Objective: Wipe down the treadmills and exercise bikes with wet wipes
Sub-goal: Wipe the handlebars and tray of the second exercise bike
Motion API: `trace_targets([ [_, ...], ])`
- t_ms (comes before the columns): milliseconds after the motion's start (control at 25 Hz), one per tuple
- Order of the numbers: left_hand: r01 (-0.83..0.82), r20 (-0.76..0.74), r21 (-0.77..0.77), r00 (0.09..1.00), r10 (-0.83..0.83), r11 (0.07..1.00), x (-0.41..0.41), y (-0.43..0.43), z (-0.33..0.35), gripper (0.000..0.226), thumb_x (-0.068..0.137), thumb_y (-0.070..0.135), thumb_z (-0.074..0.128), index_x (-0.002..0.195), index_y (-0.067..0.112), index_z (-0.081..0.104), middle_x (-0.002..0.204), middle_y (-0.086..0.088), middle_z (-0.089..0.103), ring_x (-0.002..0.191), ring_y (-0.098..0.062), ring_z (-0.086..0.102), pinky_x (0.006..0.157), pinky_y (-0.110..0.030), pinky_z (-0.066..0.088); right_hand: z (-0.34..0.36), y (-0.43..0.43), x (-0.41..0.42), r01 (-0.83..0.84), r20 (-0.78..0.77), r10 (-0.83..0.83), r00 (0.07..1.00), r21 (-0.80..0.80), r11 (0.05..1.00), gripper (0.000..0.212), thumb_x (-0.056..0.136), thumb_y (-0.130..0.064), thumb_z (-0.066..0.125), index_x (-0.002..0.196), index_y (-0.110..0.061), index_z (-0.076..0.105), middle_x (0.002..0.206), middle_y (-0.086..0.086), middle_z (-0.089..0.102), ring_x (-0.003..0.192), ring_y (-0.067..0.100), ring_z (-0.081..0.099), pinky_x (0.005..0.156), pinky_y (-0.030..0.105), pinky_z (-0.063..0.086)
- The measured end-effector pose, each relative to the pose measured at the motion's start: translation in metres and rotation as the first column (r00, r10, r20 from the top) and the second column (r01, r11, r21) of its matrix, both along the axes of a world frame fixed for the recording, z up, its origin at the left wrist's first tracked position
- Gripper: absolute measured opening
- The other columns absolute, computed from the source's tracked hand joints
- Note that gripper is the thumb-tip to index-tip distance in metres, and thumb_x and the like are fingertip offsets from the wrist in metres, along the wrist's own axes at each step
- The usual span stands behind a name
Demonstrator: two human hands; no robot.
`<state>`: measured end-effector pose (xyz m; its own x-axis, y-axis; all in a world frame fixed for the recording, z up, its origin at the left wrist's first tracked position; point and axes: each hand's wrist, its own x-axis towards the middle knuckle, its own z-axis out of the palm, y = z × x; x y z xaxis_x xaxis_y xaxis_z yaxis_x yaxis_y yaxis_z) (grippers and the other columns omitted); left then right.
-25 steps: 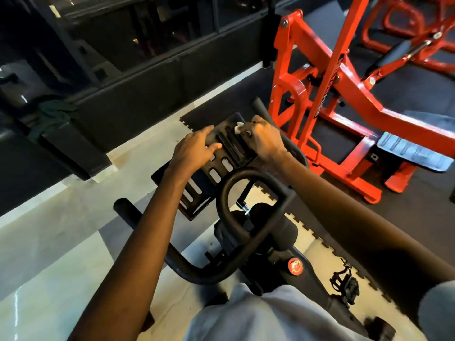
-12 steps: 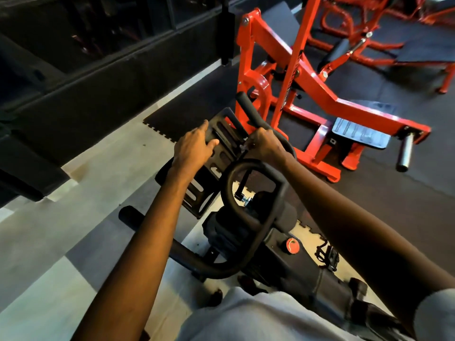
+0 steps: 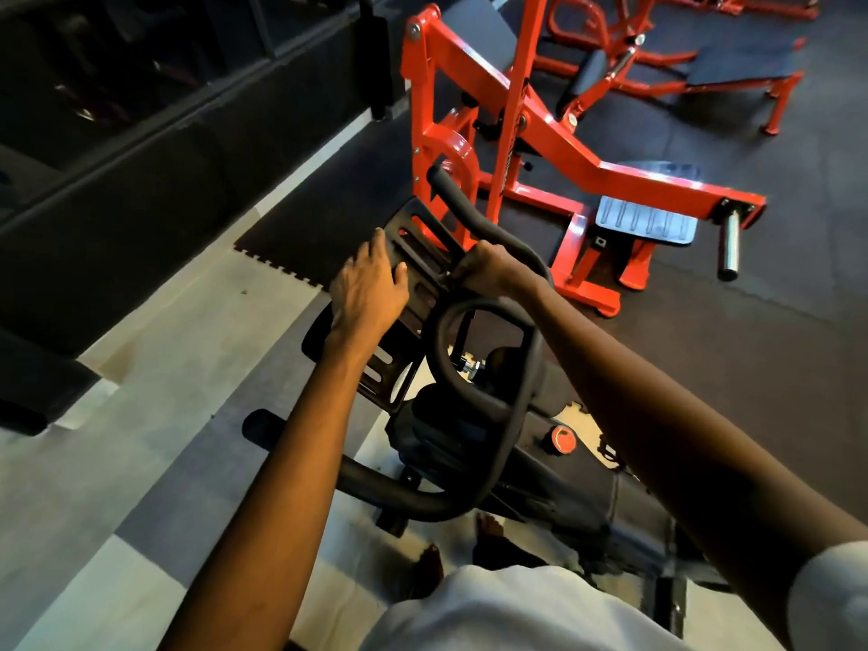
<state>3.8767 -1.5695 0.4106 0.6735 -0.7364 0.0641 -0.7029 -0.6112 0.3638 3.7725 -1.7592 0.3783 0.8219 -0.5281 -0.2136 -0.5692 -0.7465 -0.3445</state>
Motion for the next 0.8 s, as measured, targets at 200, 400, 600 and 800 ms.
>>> trace_targets([
  [200, 0.017, 0.013, 0.013, 1.000, -0.017, 1.000, 0.003, 0.003, -0.005, 0.070, 0.104, 0.040, 0.048, 0.160, 0.011, 0.016, 0.158, -0.017, 0.035, 0.141, -0.034, 0.040, 0.105, -0.044, 0.044, -0.001, 0.013, -0.008, 0.123, 0.150, -0.127, 0.980, 0.034, 0.992, 0.013, 0.092, -0.017, 0.067, 0.100, -0.011, 0.075, 0.090, 0.000, 0.067, 0.078, 0.013, 0.059, 0.066, 0.023, 0.041],
  [400, 0.018, -0.122, -0.008, 0.992, -0.019, 1.000, 0.003, 0.012, -0.001, 0.069, 0.105, 0.044, 0.043, 0.161, 0.015, 0.015, 0.161, -0.015, 0.029, 0.146, -0.034, 0.033, 0.113, -0.049, 0.036, 0.015, 0.040, -0.032, 0.205, 0.483, -0.381, 0.788, 0.378, 0.903, 0.019, 0.087, -0.037, 0.077, 0.085, -0.017, 0.077, 0.073, -0.013, 0.067, 0.062, -0.009, 0.059, 0.055, 0.005, 0.040],
  [600, -0.017, -0.092, 0.165, 0.995, 0.033, 0.986, 0.006, 0.055, 0.007, 0.058, 0.108, 0.048, 0.017, 0.158, 0.018, 0.024, 0.151, -0.018, 0.045, 0.138, -0.035, 0.044, 0.114, -0.052, 0.028, 0.024, 0.092, -0.066, -0.015, 0.477, -0.192, 0.858, 0.396, 0.918, 0.013, 0.092, -0.040, 0.070, 0.095, -0.028, 0.072, 0.086, -0.012, 0.071, 0.076, -0.001, 0.066, 0.063, 0.013, 0.049],
  [800, -0.040, -0.059, 0.338, 0.996, 0.064, 0.940, -0.004, 0.087, 0.004, 0.068, 0.105, 0.040, 0.044, 0.161, 0.017, 0.012, 0.158, -0.019, 0.033, 0.139, -0.039, 0.041, 0.111, -0.052, 0.034, -0.011, 0.146, -0.066, -0.190, 0.399, 0.154, 0.904, 0.051, 0.980, 0.017, 0.097, -0.028, 0.065, 0.097, -0.013, 0.074, 0.096, 0.002, 0.072, 0.086, 0.016, 0.069, 0.065, 0.023, 0.050],
])
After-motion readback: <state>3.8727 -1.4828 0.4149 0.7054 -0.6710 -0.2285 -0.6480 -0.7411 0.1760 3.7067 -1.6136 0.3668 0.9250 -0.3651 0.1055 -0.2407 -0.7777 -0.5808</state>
